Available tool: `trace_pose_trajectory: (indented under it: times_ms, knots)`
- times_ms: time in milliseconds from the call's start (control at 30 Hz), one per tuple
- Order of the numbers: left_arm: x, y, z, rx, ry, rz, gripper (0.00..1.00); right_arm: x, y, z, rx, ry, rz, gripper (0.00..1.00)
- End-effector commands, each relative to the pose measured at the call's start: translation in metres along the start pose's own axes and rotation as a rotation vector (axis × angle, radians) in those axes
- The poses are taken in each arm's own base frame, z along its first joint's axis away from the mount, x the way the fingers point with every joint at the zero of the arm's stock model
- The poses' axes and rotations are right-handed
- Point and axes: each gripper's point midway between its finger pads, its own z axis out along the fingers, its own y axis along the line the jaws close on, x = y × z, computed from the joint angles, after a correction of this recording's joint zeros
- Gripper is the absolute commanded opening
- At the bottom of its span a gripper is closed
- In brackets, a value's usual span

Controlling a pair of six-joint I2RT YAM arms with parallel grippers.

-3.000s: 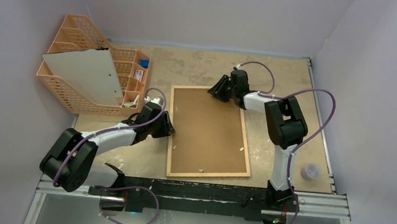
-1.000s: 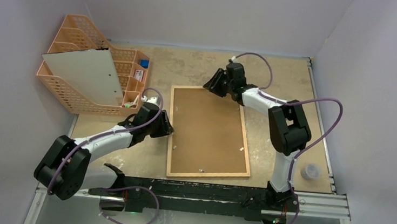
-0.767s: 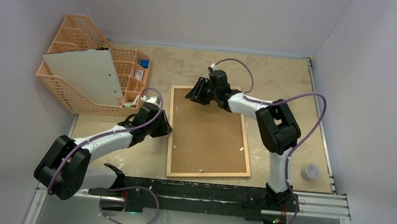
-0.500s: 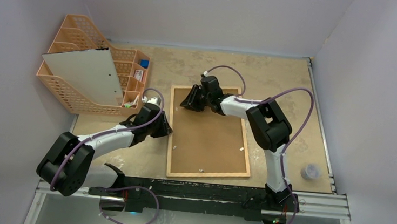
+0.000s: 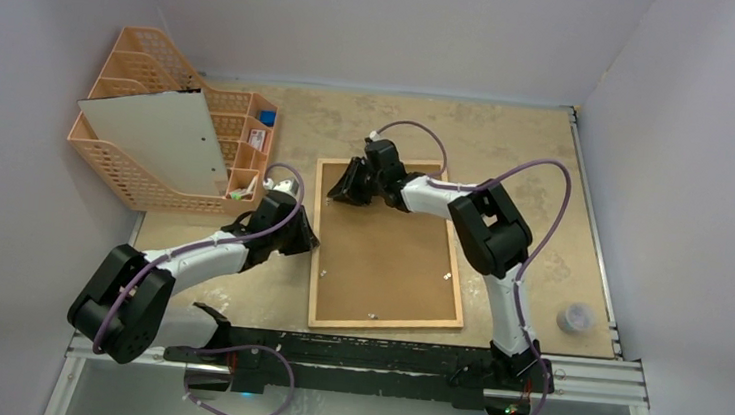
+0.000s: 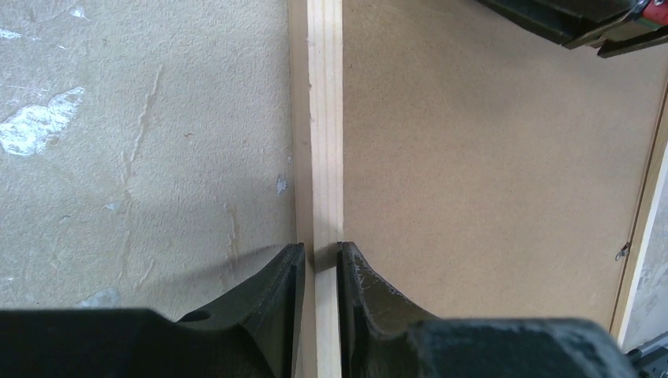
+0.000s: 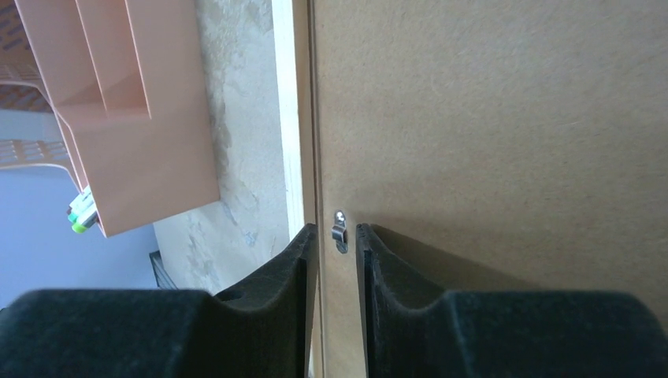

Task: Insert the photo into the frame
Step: Install the photo frame at the center of the board.

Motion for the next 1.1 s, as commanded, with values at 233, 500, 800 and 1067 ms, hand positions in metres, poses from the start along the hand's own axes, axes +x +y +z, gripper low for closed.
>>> trace_pose_trajectory:
  times_ms: [233,500,800,1067]
  knots:
    - [0.011,0.007,0.003,-0.012,0.038,0.018,0.22,0.024,0.006,0.010,0.000,0.085,0.022,0.25]
    - [0.008,0.004,0.006,0.007,0.027,0.026,0.22,0.030,0.003,0.015,-0.006,0.102,0.059,0.24]
    - [0.011,0.001,0.010,0.025,0.041,0.026,0.21,0.042,0.001,0.013,-0.027,0.113,0.163,0.21]
    - [0.014,0.002,0.011,0.026,0.052,0.028,0.20,0.051,0.008,0.018,-0.048,0.138,0.180,0.22]
